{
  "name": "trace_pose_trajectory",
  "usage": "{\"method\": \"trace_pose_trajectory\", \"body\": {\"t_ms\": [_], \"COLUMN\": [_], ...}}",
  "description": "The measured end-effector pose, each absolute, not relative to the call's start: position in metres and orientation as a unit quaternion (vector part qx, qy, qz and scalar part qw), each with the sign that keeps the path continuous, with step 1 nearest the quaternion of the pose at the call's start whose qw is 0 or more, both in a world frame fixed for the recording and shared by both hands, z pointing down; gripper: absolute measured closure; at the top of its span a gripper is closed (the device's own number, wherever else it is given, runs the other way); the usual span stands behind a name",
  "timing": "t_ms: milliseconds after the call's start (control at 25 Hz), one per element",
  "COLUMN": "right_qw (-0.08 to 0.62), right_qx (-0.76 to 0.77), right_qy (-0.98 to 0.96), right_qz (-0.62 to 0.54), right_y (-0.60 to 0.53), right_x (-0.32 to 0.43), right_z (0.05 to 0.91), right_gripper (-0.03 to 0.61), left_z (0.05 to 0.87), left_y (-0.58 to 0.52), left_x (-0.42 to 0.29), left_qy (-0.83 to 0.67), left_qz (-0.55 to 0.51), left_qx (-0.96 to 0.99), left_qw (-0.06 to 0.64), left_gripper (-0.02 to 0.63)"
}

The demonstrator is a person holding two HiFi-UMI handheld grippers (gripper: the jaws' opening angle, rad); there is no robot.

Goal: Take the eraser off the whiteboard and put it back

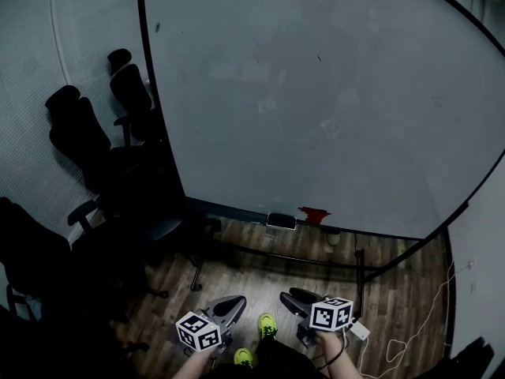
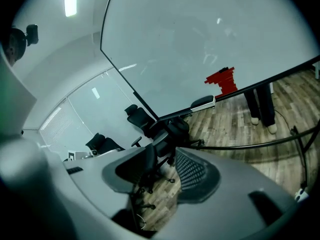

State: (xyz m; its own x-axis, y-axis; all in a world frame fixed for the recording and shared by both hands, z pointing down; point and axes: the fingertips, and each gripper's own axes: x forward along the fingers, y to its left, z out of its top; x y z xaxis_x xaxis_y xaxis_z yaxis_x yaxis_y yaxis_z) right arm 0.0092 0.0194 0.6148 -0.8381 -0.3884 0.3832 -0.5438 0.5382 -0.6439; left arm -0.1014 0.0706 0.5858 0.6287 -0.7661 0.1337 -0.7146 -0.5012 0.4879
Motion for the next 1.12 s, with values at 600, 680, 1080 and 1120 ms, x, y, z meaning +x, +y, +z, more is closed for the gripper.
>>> {"method": "trace_pose_trajectory", "body": {"t_ms": [600, 680, 1080, 1120], "right_qw": [0.085, 0.091, 0.093, 0.092], "right_qx": [0.246, 0.239, 0.233, 0.232], "right_qy": [-0.903, -0.910, -0.921, -0.922], "right_qz": [0.342, 0.327, 0.299, 0.294], "right_y": [0.042, 0.045, 0.048, 0.048], "right_x": [0.002, 0.002, 0.015, 0.015], "right_z": [0.582, 0.578, 0.575, 0.574], "right_gripper": [0.561, 0.561, 0.562, 0.561], "left_z": [0.566, 0.565, 0.571, 0.571], "left_y": [0.083, 0.084, 0.093, 0.092], "left_x": [-0.088, -0.081, -0.056, -0.056], "left_qy": [-0.414, -0.412, -0.413, -0.414], "left_qz": [-0.045, -0.046, -0.040, -0.041], "left_qx": [0.877, 0.877, 0.876, 0.875], "left_qw": [0.241, 0.241, 0.247, 0.247], "left_gripper": [0.607, 0.607, 0.607, 0.607]}}
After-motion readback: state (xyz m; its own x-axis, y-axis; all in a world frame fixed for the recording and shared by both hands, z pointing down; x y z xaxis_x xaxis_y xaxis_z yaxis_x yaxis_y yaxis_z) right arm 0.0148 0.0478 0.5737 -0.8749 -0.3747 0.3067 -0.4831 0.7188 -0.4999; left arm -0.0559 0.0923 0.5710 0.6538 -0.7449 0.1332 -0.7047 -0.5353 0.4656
